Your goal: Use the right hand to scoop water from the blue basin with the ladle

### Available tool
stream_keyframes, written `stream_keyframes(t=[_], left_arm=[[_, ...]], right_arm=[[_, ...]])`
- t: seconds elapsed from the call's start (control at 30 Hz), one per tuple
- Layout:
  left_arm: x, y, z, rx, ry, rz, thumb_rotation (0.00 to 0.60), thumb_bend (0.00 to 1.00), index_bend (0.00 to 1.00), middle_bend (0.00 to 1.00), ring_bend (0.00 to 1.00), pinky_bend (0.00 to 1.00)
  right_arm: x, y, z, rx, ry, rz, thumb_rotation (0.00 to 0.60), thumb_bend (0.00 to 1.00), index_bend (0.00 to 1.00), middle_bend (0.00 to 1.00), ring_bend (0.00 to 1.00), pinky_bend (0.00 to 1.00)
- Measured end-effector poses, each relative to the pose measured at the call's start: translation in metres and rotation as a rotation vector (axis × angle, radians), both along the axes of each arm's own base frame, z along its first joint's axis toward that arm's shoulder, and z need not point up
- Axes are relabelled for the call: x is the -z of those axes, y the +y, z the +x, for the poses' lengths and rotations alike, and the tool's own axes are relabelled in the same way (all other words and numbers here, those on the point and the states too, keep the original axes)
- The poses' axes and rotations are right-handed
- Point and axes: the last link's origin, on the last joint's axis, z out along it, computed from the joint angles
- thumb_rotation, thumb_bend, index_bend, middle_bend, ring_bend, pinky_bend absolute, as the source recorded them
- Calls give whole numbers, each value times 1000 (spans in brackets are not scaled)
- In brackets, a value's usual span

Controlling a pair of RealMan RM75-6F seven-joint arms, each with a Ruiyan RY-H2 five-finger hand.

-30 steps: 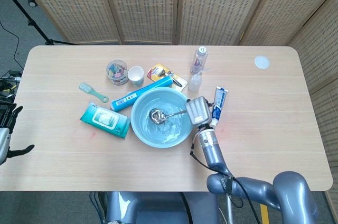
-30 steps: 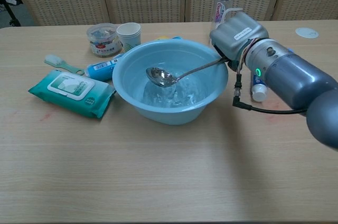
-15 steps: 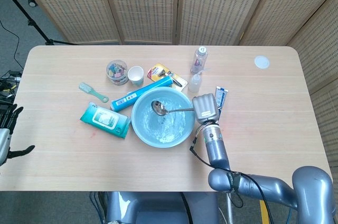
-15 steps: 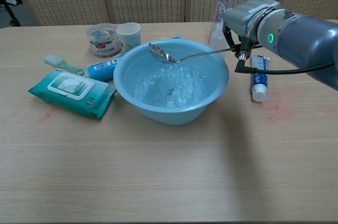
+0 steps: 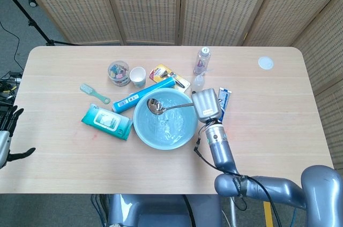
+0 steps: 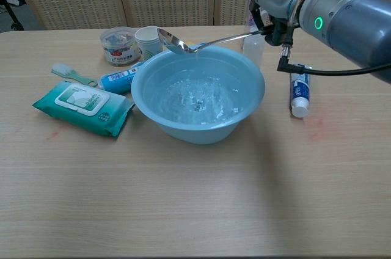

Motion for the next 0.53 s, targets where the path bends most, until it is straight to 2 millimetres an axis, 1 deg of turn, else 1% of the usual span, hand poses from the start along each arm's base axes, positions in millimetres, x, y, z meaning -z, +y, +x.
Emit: stream_keyframes(t=[0.23,0.37,0.53], left_arm=[[0,0,0,3,-1,-2,600,0,0,0,0,25],[1,1,0,3,0,-4,600,0,0,0,0,25],[1,1,0,4,0,-4,600,0,0,0,0,25]], right_arm=[[-1,2,1,-129,40,-51,600,981,831,897,937,1000],[0,0,-3,-214,89,-91,600,981,831,897,937,1000],[1,1,-7,-265,118,-113,600,981,831,897,937,1000]])
